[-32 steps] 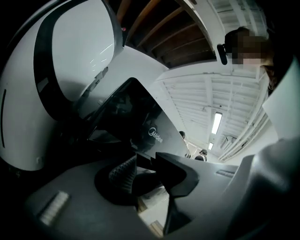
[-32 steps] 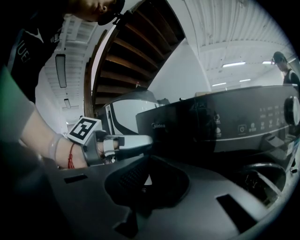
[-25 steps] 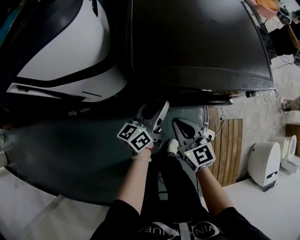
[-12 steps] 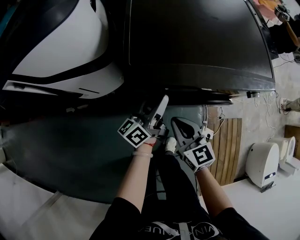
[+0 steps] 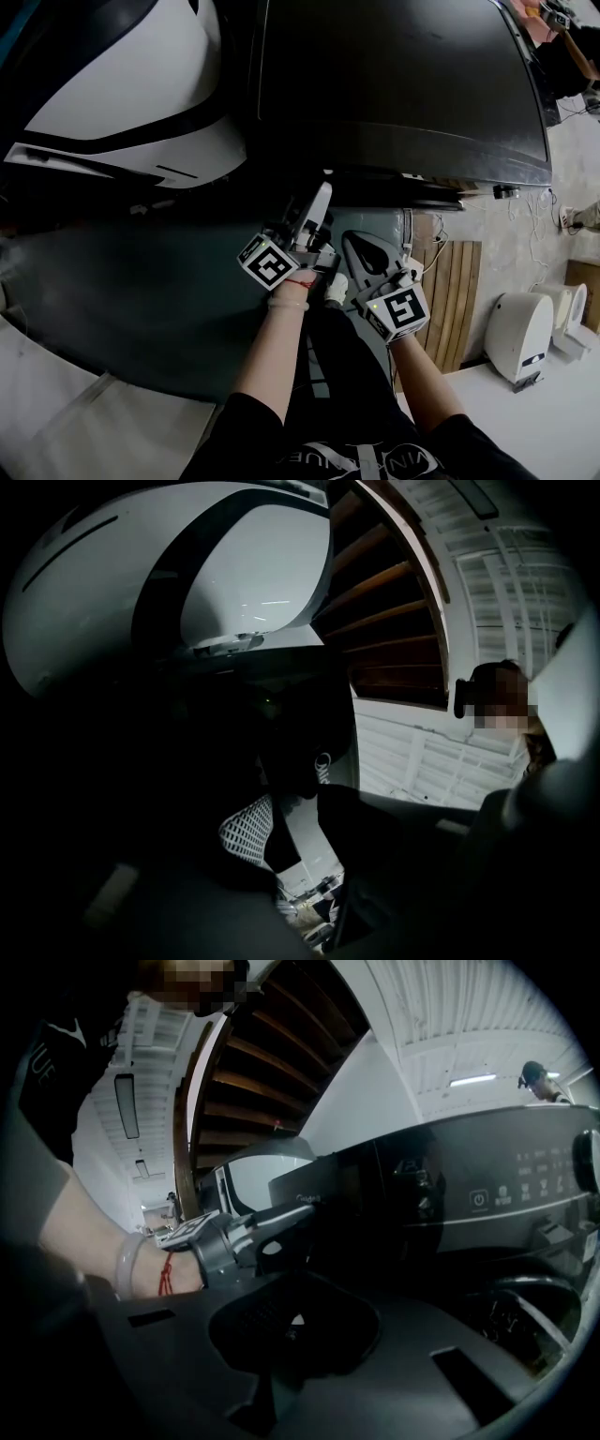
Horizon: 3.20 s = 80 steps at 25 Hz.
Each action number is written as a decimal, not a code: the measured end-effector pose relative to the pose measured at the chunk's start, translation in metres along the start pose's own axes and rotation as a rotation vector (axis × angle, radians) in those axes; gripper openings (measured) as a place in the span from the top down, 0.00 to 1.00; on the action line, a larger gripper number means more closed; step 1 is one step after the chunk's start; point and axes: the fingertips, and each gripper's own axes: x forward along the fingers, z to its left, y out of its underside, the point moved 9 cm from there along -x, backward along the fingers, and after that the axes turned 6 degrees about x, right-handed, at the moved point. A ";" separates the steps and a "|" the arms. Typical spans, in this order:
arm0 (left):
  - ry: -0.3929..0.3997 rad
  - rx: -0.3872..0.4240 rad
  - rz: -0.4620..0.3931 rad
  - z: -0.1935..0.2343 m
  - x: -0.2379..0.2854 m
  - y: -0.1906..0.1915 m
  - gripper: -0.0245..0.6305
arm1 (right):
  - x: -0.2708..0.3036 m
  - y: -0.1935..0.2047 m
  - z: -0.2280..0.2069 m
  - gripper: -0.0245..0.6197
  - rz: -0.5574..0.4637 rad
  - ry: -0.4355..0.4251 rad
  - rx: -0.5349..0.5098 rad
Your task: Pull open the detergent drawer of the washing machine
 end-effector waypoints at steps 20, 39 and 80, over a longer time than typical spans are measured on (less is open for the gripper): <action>-0.013 -0.006 -0.045 -0.018 -0.029 0.018 0.74 | -0.020 -0.002 -0.002 0.94 -0.015 -0.061 -0.035; -0.003 -0.033 0.045 -0.035 -0.060 0.025 0.74 | -0.044 0.007 0.033 0.94 -0.055 -0.009 -0.033; 0.014 -0.062 0.106 -0.061 -0.115 0.048 0.75 | -0.083 0.028 0.074 0.94 -0.100 0.049 -0.026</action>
